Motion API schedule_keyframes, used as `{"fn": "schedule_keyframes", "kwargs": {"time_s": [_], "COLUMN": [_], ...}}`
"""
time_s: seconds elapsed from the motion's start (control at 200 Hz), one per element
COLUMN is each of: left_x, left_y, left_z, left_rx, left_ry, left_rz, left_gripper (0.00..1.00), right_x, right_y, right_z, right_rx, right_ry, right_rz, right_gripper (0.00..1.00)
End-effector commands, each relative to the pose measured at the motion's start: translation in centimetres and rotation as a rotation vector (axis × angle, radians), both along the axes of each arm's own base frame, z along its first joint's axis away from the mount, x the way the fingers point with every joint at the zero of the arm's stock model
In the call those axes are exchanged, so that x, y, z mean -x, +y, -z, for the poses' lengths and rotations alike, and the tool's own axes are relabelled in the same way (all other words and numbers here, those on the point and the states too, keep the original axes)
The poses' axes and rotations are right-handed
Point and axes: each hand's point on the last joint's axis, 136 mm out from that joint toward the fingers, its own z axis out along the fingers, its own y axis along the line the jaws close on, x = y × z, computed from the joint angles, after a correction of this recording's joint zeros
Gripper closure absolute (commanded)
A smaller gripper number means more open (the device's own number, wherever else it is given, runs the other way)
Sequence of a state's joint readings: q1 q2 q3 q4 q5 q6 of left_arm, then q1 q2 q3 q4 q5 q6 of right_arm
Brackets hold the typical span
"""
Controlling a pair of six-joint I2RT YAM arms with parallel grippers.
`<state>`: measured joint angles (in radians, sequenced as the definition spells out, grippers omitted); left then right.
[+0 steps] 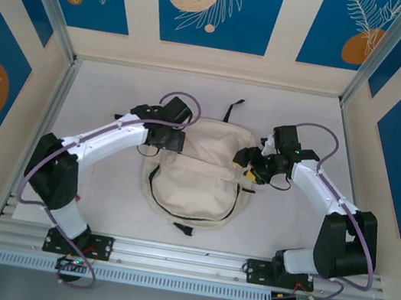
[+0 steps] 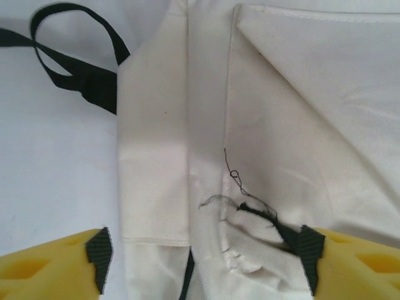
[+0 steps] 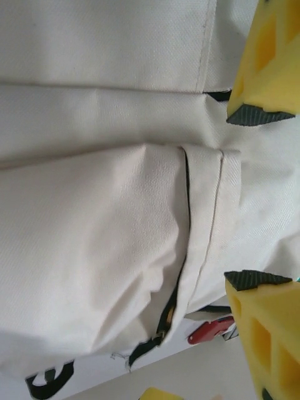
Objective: Pack the student bag
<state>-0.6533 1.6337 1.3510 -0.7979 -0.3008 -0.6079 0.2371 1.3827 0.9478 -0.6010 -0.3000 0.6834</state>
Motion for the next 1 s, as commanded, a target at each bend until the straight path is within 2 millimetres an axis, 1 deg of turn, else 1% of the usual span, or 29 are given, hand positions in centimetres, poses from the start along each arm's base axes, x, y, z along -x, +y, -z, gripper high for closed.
{"fn": "schedule_keyframes", "kwargs": {"time_s": [0.0, 0.08, 0.125, 0.235, 0.375, 0.46, 0.595, 0.7, 0.825, 0.995], "left_x": [1.1, 2.1, 2.8, 5.0, 7.8, 9.1, 10.5, 11.3, 12.1, 13.2], "left_y": [3.3, 6.2, 8.1, 12.6, 16.7, 18.9, 21.5, 23.0, 24.8, 26.4], "left_z": [-1.1, -1.0, -0.6, 0.8, 2.9, 4.2, 6.2, 7.7, 9.2, 10.8], "left_rx": [-0.035, -0.066, -0.079, -0.074, -0.095, -0.098, -0.079, -0.023, 0.046, 0.126], "left_ry": [-0.009, -0.012, -0.008, 0.015, 0.053, 0.089, 0.133, 0.165, 0.183, 0.203], "left_rz": [-0.078, -0.164, -0.219, -0.358, -0.471, -0.542, -0.626, -0.705, -0.811, -0.913], "left_gripper": [0.13, 0.04, 0.00, 0.00, 0.00, 0.00, 0.00, 0.00, 0.00, 0.00], "right_x": [0.9, 1.1, 1.2, 1.4, 1.3, 1.2, 1.2, 1.1, 1.1, 1.4], "right_y": [-0.4, -0.3, -0.2, 0.3, 1.2, 2.0, 3.8, 4.6, 5.0, 5.5], "right_z": [-1.7, -2.2, -2.4, -2.7, -3.3, -3.9, -5.7, -6.5, -6.3, -6.1], "right_rx": [0.038, 0.063, 0.076, 0.083, 0.092, 0.086, 0.026, 0.022, 0.030, 0.030], "right_ry": [-0.019, -0.037, -0.042, -0.047, -0.056, -0.061, -0.073, -0.089, -0.069, -0.054], "right_rz": [-0.013, -0.029, -0.034, -0.049, -0.070, -0.094, -0.134, -0.150, -0.155, -0.171], "right_gripper": [0.24, 0.17, 0.14, 0.11, 0.09, 0.08, 0.08, 0.08, 0.08, 0.09]}}
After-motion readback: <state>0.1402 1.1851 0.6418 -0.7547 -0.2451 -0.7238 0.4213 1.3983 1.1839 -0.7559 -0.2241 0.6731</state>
